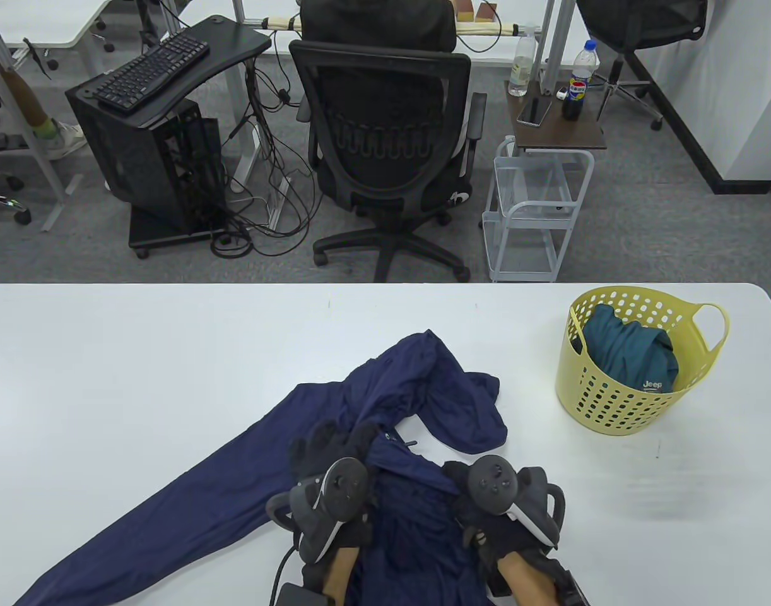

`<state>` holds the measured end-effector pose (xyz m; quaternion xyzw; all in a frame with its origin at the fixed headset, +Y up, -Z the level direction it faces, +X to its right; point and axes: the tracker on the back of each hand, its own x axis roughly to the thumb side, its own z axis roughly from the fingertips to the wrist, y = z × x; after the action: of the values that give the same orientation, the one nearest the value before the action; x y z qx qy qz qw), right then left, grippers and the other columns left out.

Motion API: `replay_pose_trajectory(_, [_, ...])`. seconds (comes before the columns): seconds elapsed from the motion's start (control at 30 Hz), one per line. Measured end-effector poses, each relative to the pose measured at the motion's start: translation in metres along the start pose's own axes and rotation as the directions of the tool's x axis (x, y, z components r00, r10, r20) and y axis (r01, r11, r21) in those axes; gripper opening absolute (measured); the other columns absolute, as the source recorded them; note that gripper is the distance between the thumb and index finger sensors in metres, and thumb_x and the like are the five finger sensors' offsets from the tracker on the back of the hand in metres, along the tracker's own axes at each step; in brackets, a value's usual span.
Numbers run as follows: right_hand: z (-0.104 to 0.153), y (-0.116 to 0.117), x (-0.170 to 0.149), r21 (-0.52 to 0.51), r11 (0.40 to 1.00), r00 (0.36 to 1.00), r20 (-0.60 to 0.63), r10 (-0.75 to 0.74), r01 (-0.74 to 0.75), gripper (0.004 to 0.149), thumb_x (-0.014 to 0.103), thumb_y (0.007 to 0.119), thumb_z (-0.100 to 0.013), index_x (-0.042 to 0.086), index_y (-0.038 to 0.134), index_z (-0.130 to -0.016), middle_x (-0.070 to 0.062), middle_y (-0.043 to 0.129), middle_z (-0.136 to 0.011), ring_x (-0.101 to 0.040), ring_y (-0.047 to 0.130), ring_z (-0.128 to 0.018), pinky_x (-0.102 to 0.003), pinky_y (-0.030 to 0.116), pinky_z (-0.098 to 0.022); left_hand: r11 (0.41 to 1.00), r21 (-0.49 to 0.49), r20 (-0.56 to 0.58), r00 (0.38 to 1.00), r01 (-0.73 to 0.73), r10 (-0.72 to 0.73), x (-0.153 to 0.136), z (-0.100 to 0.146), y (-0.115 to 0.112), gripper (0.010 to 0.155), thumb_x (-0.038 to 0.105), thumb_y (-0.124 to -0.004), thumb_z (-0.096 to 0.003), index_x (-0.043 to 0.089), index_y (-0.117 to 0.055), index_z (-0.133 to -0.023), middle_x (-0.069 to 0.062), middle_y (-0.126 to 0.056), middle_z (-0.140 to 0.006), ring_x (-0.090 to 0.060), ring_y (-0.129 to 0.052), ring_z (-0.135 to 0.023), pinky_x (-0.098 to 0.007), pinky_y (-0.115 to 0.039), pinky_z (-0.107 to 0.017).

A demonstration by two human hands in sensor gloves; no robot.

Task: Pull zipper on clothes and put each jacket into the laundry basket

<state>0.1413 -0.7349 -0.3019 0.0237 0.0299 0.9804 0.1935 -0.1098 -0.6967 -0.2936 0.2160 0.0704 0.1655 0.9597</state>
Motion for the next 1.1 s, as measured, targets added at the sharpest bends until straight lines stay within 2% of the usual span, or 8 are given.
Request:
replay_pose_trajectory(0.13, [-0.003,-0.006,-0.014,0.139,0.987,0.996,0.035,-0.083,0.077,0.046,0.043,0.090,-0.047,0.031,0.085,-0.091,0.007,0.101,-0.080,-0.016,0.102,-0.051,-0.051,0.074,-0.061,1.000,-0.001,-0.026,0.999,-0.024,0.024,-0.004,-0.002,0.001,0.042,0.061,-0.077,-0.0353,0.053,-0.086,-0.075,0.029,-0.110,-0.054,-0.012,-0.094,-0.084,-0.057,-0.065,-0.067])
replay_pose_trajectory(0.33, [-0.005,-0.007,-0.021,0.384,0.902,0.960,0.112,-0.257,0.197,0.043,0.045,0.091,-0.047,0.032,0.088,-0.088,0.010,0.105,-0.071,-0.018,0.097,-0.056,-0.057,0.067,-0.065,0.999,-0.005,-0.075,0.996,-0.050,0.049,-0.015,-0.006,0.000,0.042,0.060,-0.078,-0.0352,0.053,-0.087,-0.075,0.029,-0.111,-0.053,-0.012,-0.095,-0.084,-0.057,-0.065,-0.067])
replay_pose_trajectory(0.47, [-0.003,-0.004,-0.019,0.529,0.810,0.915,0.140,-0.378,0.254,0.049,0.057,0.094,-0.042,0.029,0.092,-0.083,0.012,0.104,-0.055,-0.029,0.095,-0.080,-0.062,0.061,-0.068,0.996,-0.009,-0.111,0.990,-0.091,0.090,-0.025,-0.008,0.001,0.042,0.059,-0.078,-0.0352,0.052,-0.087,-0.075,0.028,-0.111,-0.053,-0.013,-0.094,-0.084,-0.057,-0.065,-0.066])
replay_pose_trajectory(0.6, [-0.001,-0.004,-0.022,0.554,0.809,0.939,0.131,-0.319,0.197,0.056,0.051,0.100,-0.039,0.028,0.088,-0.089,0.012,0.103,-0.062,-0.017,0.107,-0.052,-0.059,0.065,-0.067,0.995,0.012,-0.146,0.984,-0.099,0.100,-0.034,-0.009,0.003,0.042,0.058,-0.077,-0.0363,0.052,-0.086,-0.076,0.028,-0.111,-0.054,-0.013,-0.094,-0.084,-0.057,-0.065,-0.066])
replay_pose_trajectory(0.8, [-0.007,-0.018,-0.055,0.328,0.941,0.995,-0.083,-0.063,0.087,0.052,0.034,0.094,-0.047,0.029,0.080,-0.096,0.003,0.092,-0.086,-0.026,0.093,-0.070,-0.062,0.058,-0.068,0.995,0.002,-0.138,0.986,-0.097,0.096,-0.036,-0.007,0.000,0.042,0.058,-0.078,-0.0365,0.051,-0.086,-0.077,0.027,-0.111,-0.056,-0.015,-0.094,-0.084,-0.058,-0.065,-0.066])
replay_pose_trajectory(1.0, [0.001,-0.054,-0.110,0.008,0.999,0.927,-0.373,-0.046,0.053,0.044,0.028,0.077,-0.054,0.031,0.077,-0.098,-0.001,0.077,-0.102,-0.037,0.071,-0.090,-0.064,0.051,-0.069,0.994,-0.030,-0.093,0.990,-0.106,0.103,-0.027,-0.006,-0.002,0.043,0.058,-0.075,-0.0375,0.051,-0.085,-0.079,0.027,-0.109,-0.062,-0.017,-0.092,-0.086,-0.060,-0.064,-0.066])
replay_pose_trajectory(1.07, [0.012,-0.070,-0.130,-0.195,0.978,0.847,-0.505,-0.165,0.074,0.045,0.029,0.072,-0.055,0.032,0.074,-0.099,-0.001,0.074,-0.104,-0.038,0.065,-0.092,-0.064,0.050,-0.069,0.977,-0.153,-0.014,0.989,-0.147,0.147,-0.020,-0.006,-0.008,0.051,0.063,-0.075,-0.0351,0.051,-0.081,-0.084,0.021,-0.104,-0.076,-0.024,-0.083,-0.094,-0.065,-0.060,-0.066])
replay_pose_trajectory(1.1, [0.019,-0.076,-0.141,-0.343,0.935,0.801,-0.532,-0.277,0.095,0.045,0.025,0.073,-0.055,0.029,0.076,-0.099,-0.004,0.072,-0.104,-0.042,0.060,-0.093,-0.067,0.045,-0.069,0.943,-0.289,0.060,0.980,-0.167,0.192,-0.015,-0.007,-0.013,0.058,0.065,-0.076,-0.0341,0.051,-0.074,-0.090,0.018,-0.095,-0.091,-0.028,-0.073,-0.101,-0.068,-0.055,-0.067])
